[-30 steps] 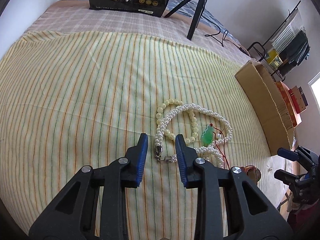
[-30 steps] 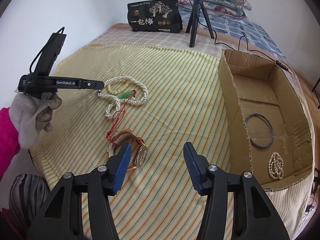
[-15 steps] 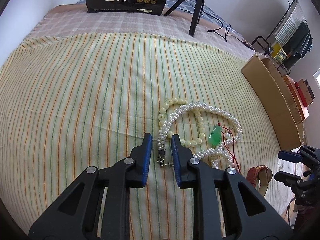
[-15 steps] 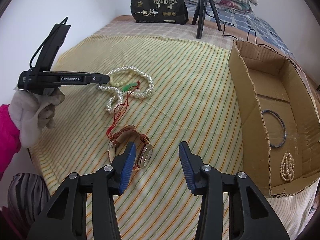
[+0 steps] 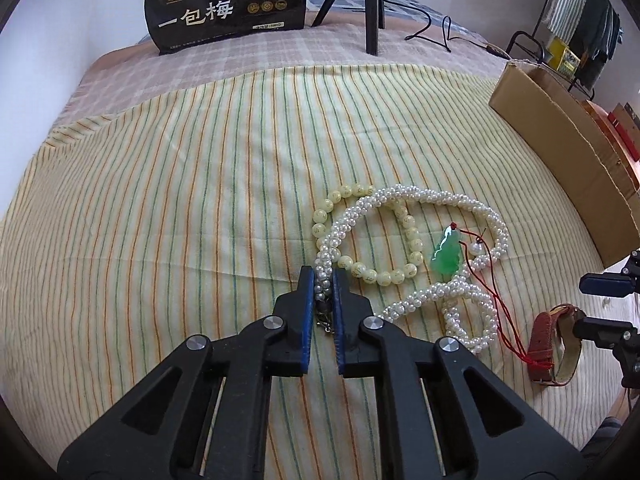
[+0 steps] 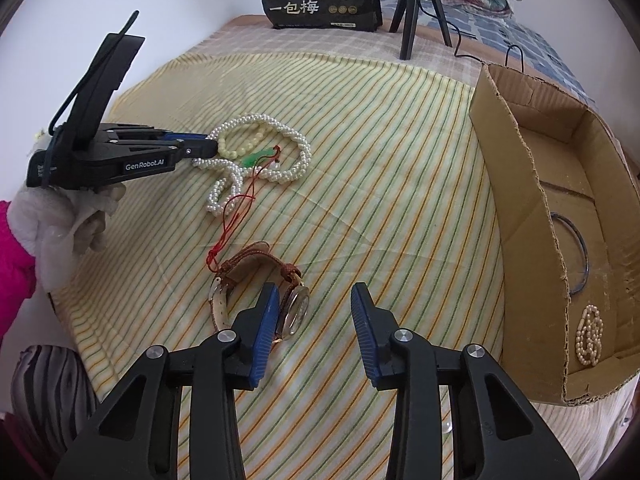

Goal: Organize jewelry
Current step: 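Grip the pearl necklace clasp with the left tool while the right tool grips the watch, then lift the pearl necklace with the left tool while the right tool holds the watch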

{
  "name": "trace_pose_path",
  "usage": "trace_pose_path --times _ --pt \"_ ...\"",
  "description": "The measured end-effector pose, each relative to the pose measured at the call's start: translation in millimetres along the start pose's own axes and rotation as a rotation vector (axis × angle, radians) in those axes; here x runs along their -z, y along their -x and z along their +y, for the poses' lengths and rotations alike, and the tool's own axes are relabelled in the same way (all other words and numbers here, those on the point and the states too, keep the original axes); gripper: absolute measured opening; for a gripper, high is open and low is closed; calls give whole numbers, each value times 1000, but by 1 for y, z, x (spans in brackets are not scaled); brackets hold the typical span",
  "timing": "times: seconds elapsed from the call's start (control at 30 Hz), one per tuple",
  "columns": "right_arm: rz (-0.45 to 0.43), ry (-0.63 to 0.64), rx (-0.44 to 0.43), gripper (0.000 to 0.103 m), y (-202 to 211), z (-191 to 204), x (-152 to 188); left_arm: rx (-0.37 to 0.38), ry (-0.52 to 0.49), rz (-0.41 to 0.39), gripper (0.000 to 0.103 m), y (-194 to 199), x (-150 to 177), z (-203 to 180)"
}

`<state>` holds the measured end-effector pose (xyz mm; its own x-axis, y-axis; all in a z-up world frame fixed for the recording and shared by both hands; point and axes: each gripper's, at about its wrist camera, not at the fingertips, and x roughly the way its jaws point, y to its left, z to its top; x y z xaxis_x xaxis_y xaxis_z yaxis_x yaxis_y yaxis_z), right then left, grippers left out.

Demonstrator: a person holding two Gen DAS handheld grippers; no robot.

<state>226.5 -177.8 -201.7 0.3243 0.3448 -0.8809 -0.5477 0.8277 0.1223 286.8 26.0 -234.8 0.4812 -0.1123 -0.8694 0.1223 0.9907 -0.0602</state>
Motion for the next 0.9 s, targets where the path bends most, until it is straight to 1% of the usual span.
trace_pose_path --times 0.23,0.4,0.47,0.5,0.53,0.6,0.67,0.9 --pt "33 -2 -11 35 -12 3 0 24 48 -27 6 2 3 6" --pt "49 5 1 35 -19 4 1 48 80 -38 6 7 3 10" --pt "47 -3 0 32 -19 3 1 61 91 -44 6 9 2 10" --pt "47 -9 -4 27 -19 2 1 65 94 -48 6 11 2 10" --pt "48 -17 -14 20 -19 1 1 70 96 -54 6 14 2 10" --pt "50 -33 -34 12 -19 0 1 77 96 -68 6 19 1 8" --pt "48 -35 -25 11 -19 1 3 87 98 -84 6 26 0 7" --pt "31 -25 -9 10 -11 8 7 120 110 -132 6 51 -5 3"
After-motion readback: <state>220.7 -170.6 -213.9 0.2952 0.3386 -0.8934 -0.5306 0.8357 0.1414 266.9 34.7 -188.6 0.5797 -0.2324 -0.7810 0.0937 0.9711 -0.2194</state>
